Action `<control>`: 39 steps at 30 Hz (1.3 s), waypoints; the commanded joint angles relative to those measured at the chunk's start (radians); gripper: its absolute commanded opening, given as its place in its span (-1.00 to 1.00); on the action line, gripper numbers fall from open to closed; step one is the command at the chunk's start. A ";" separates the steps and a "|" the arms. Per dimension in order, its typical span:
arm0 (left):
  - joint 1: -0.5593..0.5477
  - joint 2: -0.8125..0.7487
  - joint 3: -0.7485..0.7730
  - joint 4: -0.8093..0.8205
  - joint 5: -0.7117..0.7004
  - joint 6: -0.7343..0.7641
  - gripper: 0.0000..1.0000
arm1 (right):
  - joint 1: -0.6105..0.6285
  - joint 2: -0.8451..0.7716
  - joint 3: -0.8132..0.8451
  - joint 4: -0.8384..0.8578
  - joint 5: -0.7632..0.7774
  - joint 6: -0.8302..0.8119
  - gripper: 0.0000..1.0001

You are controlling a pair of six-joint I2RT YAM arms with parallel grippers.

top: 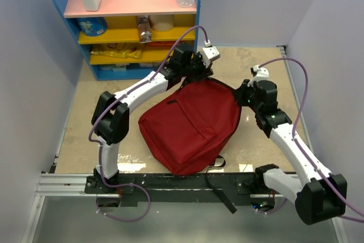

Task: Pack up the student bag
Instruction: Zip the student bag at the center of the board.

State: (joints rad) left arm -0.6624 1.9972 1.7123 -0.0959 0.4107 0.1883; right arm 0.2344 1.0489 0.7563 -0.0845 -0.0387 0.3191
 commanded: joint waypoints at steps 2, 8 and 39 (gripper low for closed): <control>0.040 -0.095 -0.003 0.036 -0.049 0.040 -1.00 | -0.015 -0.150 -0.043 -0.170 0.097 0.101 -1.00; 0.050 -0.152 -0.068 0.009 -0.087 0.065 -1.00 | -0.006 -0.263 -0.049 -0.336 0.190 0.192 -1.00; 0.090 -0.242 -0.198 -0.074 -0.035 0.048 -1.00 | -0.007 0.373 0.362 0.088 -0.733 -0.442 0.39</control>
State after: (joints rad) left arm -0.5705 1.7733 1.4891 -0.2108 0.3614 0.2283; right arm 0.2287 1.3571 1.0229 -0.0540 -0.5144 0.0700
